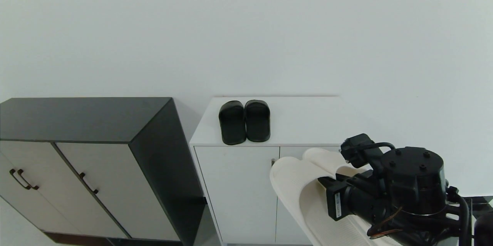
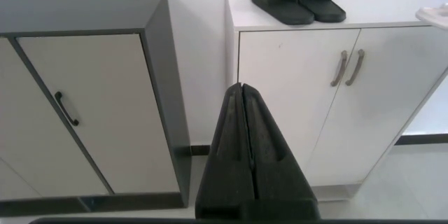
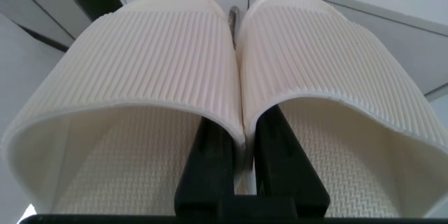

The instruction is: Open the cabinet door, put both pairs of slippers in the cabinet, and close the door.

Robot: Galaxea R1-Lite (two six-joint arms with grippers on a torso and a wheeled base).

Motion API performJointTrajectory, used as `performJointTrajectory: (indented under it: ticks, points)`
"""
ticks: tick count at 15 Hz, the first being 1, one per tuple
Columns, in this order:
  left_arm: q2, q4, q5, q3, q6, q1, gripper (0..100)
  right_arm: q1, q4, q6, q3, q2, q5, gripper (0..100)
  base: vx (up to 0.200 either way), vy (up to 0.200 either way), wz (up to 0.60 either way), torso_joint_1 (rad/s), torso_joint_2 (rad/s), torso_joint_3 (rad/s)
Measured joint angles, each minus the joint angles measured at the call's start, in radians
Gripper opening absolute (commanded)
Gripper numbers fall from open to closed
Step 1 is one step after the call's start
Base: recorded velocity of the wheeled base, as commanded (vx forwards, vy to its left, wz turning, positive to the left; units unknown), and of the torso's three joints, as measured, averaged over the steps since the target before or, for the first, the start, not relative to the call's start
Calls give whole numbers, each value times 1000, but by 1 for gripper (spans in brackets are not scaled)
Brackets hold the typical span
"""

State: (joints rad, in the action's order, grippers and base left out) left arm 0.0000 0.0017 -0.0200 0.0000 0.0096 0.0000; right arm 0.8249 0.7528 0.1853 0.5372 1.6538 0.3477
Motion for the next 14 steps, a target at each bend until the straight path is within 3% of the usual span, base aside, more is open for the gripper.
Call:
performJointTrajectory:
  ticks: [11, 12, 14]
  points:
    - [0, 0, 0, 0, 0, 0, 0, -3, 24, -1, -24, 6, -2, 0, 0, 0, 0, 0, 0, 0]
    - [0, 0, 0, 0, 0, 0, 100, -3, 33, -1, -26, 7, -2, 0, 0, 0, 0, -115, 271, 144]
    - [0, 0, 0, 0, -2, 0, 100, -3, 34, -1, -32, 13, -2, 0, 0, 0, 0, -141, 334, 173]
